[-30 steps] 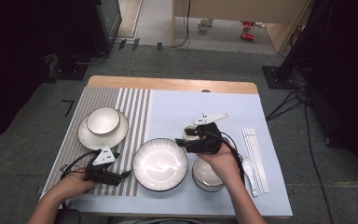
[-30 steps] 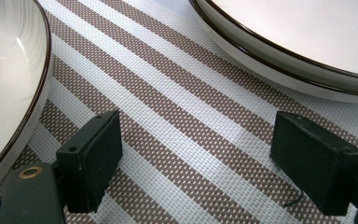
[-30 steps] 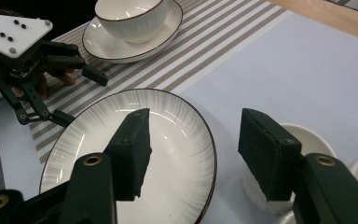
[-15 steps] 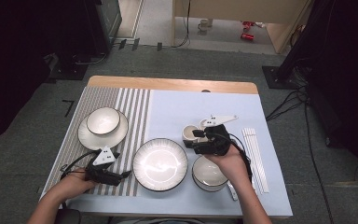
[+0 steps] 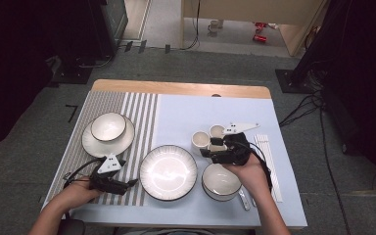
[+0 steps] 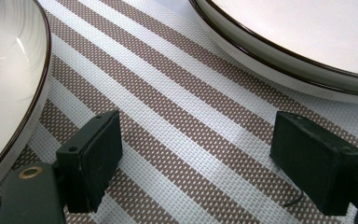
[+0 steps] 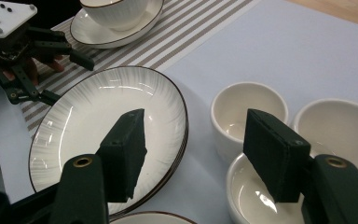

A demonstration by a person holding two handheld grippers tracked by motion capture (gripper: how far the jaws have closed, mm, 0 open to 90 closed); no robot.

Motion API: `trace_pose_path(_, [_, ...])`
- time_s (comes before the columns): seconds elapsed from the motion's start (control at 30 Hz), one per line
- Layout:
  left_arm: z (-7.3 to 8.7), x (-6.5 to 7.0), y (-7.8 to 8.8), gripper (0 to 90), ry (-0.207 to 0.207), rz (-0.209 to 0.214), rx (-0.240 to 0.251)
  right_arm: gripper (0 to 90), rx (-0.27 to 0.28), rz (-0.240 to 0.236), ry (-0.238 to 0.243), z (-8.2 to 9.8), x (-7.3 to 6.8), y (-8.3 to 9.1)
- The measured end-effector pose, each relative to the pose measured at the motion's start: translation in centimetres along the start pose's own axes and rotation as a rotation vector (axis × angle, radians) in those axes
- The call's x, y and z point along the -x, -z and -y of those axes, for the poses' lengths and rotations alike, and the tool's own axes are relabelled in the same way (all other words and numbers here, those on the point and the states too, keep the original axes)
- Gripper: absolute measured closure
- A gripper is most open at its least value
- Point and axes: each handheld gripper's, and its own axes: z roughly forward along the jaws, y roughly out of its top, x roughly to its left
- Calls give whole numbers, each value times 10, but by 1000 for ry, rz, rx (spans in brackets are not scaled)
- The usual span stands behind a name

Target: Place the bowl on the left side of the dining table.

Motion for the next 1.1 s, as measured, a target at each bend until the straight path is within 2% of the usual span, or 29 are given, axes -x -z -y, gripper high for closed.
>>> trace_pose_path(0.43, [0,0,0,166,1,0,0,391,7,23,-20,10,9,16])
trace_pose_path(0.87, [0,0,0,166,1,0,-1,399,5,46,-12,21,16,29])
trace_pose_path(1.1, [0,0,0,166,1,0,-1,401,8,62,-31,28,20,36])
